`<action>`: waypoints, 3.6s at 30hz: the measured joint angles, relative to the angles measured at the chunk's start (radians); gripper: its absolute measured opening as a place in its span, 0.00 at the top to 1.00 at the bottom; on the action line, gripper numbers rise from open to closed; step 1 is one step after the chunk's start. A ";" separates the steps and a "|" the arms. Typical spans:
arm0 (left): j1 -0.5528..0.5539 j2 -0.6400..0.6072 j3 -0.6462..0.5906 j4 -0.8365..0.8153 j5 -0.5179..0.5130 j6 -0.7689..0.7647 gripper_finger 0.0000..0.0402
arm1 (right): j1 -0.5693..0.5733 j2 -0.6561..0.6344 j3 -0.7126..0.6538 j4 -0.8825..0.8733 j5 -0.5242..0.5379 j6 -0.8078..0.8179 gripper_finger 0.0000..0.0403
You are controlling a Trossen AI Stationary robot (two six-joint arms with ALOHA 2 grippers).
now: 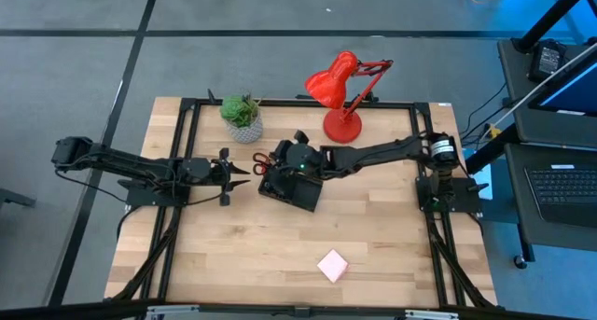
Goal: Pick and place office supplies into organizer
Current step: Put the orange pencil into the black desk organizer, then put the pink sticky notes into the black desk organizer
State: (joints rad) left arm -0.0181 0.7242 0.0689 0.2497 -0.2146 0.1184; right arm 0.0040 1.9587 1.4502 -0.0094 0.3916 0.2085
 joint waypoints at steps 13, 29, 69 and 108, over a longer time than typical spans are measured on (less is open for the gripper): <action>0.000 0.000 0.000 -0.001 0.000 0.000 0.75 | -0.001 0.007 0.000 0.007 0.000 -0.001 0.98; 0.000 0.000 0.000 -0.001 0.000 0.000 0.75 | 0.000 0.007 0.000 0.008 -0.001 -0.008 0.97; 0.000 0.000 0.000 0.000 0.000 0.000 0.75 | 0.155 -0.144 -0.001 -0.074 -0.111 0.151 0.60; 0.000 0.000 0.000 0.024 0.000 0.000 0.75 | 0.695 0.022 0.000 -0.519 -0.176 1.149 0.60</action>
State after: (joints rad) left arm -0.0178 0.7244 0.0689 0.2733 -0.2145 0.1183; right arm 0.6987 1.9803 1.4498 -0.5279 0.2156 1.3579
